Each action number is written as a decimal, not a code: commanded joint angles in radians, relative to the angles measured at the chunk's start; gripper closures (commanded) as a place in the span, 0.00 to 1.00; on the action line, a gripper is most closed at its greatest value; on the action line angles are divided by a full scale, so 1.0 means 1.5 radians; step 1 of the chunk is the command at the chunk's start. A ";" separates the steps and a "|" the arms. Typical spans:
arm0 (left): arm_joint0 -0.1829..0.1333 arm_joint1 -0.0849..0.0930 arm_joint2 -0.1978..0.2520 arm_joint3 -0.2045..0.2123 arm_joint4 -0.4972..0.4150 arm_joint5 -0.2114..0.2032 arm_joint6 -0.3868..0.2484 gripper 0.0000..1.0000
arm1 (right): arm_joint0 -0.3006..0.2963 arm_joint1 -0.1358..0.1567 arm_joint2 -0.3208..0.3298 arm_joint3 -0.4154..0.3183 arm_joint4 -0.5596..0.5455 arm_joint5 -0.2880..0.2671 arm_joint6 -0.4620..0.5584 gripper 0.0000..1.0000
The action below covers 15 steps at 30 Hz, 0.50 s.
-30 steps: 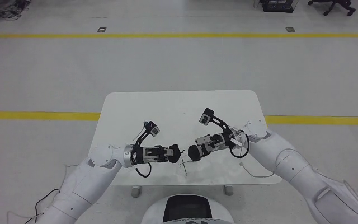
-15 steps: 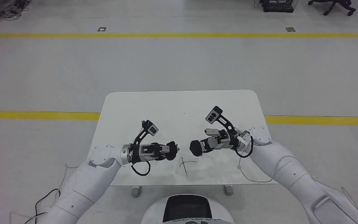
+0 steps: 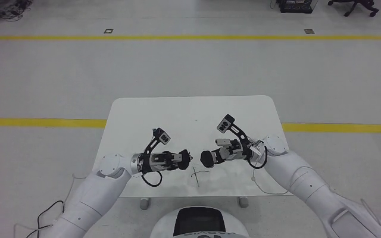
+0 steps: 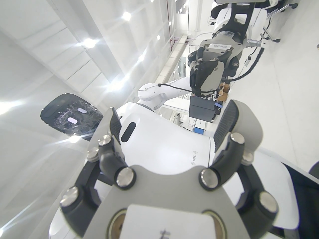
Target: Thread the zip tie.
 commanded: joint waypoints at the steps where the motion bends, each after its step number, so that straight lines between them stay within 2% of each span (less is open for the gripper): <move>1: 0.000 -0.003 0.009 0.004 -0.020 -0.002 0.005 1.00 | -0.006 -0.002 0.005 0.000 0.004 -0.002 0.000 0.00; 5: -0.005 -0.013 0.029 0.020 -0.066 -0.007 0.017 1.00 | -0.021 -0.014 0.013 -0.004 0.052 -0.002 0.004 0.00; 9: -0.011 -0.021 0.039 0.033 -0.097 -0.007 0.030 1.00 | -0.033 -0.028 0.018 0.013 0.080 -0.002 0.004 0.00; 15: -0.015 -0.032 0.032 0.042 -0.120 -0.007 0.028 1.00 | -0.038 -0.048 0.015 0.041 0.096 -0.002 0.004 0.00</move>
